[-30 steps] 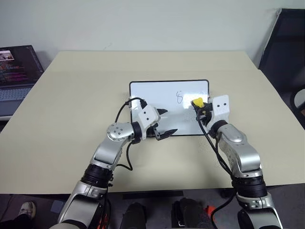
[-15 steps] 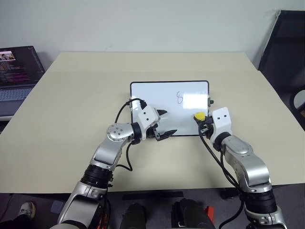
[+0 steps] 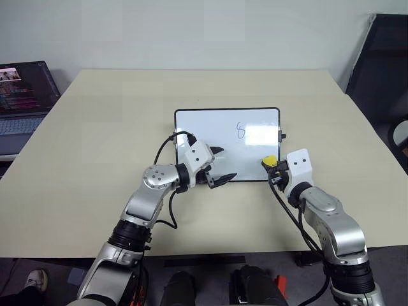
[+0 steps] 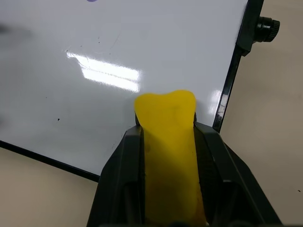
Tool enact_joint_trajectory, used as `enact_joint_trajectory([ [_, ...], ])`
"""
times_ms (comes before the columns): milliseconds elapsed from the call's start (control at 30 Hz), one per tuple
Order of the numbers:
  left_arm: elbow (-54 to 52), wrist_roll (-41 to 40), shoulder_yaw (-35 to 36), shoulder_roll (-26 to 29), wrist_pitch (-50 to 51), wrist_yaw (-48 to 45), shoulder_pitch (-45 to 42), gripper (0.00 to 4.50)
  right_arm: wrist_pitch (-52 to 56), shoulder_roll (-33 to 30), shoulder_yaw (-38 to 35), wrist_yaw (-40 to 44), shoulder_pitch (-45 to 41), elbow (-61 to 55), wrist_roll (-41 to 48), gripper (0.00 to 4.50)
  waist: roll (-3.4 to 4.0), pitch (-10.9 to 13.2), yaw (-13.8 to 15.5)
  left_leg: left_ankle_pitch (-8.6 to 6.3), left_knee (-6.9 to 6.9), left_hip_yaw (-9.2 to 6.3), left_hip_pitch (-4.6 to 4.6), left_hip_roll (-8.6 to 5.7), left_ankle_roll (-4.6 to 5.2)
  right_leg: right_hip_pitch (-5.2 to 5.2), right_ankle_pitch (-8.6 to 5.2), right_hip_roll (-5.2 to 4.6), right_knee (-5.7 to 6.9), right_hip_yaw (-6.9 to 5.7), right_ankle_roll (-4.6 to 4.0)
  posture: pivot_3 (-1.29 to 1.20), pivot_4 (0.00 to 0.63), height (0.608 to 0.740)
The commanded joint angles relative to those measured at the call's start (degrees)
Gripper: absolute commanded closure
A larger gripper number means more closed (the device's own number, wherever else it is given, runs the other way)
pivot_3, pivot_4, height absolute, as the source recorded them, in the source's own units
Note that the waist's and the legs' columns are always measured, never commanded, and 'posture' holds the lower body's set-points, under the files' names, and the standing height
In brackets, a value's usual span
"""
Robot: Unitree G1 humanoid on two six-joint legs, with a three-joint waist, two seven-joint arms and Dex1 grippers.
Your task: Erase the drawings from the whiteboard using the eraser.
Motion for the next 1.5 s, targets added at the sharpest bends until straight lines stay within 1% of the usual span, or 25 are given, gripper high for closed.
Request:
enact_joint_trajectory([
  [33, -2.03, -0.84, 1.10, -0.26, -0.95, 0.75, -0.96, 0.00, -4.11, 0.75, -2.30, -0.76, -1.46, 0.51, 0.46, 3.43, 0.00, 0.01, -0.02, 0.00, 0.00, 0.01, 0.00, 0.00, 0.00, -0.01, 0.00, 0.00, 0.00, 0.01, 0.00, 0.00, 0.150, 0.740],
  [167, -1.97, -0.76, 1.34, 0.00, -1.15, 0.84, -0.81, 0.00, -8.15, 1.85, -3.21, -0.59, -1.09, 0.76, 0.87, 3.43, 0.01, 0.01, -0.02, 0.00, -0.05, 0.00, -0.11, 0.01, 0.00, -0.10, -0.01, 0.01, -0.05, 0.00, 0.00, 0.00, 0.150, 0.740],
  [533, -1.35, -0.82, 1.75, 0.74, -1.33, 0.78, -1.65, 0.00, -9.99, 2.71, -2.92, -1.05, 0.41, 0.21, 0.42, 3.43, 0.02, 0.02, -0.01, 0.00, -0.04, 0.00, -0.21, 0.01, 0.00, -0.19, -0.01, 0.01, -0.05, 0.00, 0.00, 0.00, 0.150, 0.740],
  [733, -0.77, -0.47, 2.64, 0.65, -2.33, 2.22, -2.49, 0.00, -10.77, 3.07, -2.50, -1.23, -0.30, 0.78, 0.16, 3.43, 0.02, 0.02, -0.01, 0.00, -0.04, 0.00, -0.22, 0.01, 0.00, -0.19, -0.01, 0.01, -0.05, 0.00, 0.00, 0.00, 0.150, 0.740],
  [900, 1.16, 0.94, 4.15, 1.99, -3.41, 4.54, -3.40, 0.00, -13.05, 3.95, -1.81, -1.21, -3.23, 3.18, -0.22, 3.43, 0.02, 0.02, -0.14, 0.00, -0.04, 0.00, -0.18, 0.01, 0.00, -0.19, -0.01, 0.01, -0.02, 0.01, 0.00, 0.00, 0.150, 0.740],
  [1100, 3.56, 2.54, 4.85, 2.48, -5.88, 7.28, -4.54, 0.00, -15.99, 5.29, 0.61, -0.34, -8.66, 7.67, -0.50, 3.43, 0.03, 0.02, -0.04, 0.00, -0.05, 0.00, -0.23, 0.01, 0.00, -0.20, -0.01, 0.02, -0.06, 0.00, 0.00, 0.00, 0.150, 0.740],
  [1367, 2.70, 1.69, 4.27, 2.38, -6.15, 6.33, -3.53, 0.00, -19.72, 5.75, 2.15, 0.87, -15.62, 15.57, -1.07, 3.43, 0.04, 0.03, -0.01, 0.00, -0.05, 0.00, -0.27, 0.01, 0.00, -0.24, -0.01, 0.01, -0.04, -0.01, 0.00, 0.00, 0.150, 0.740],
  [1500, 2.71, 1.29, 4.10, 2.29, -6.02, 5.28, -3.85, 0.00, -21.87, 5.76, 3.33, 1.62, -20.06, 21.53, -2.15, 3.43, 0.04, 0.03, -0.07, 0.00, -0.04, 0.01, -0.26, 0.01, 0.00, -0.26, -0.01, 0.01, 0.00, 0.00, -0.01, 0.00, 0.150, 0.740],
])
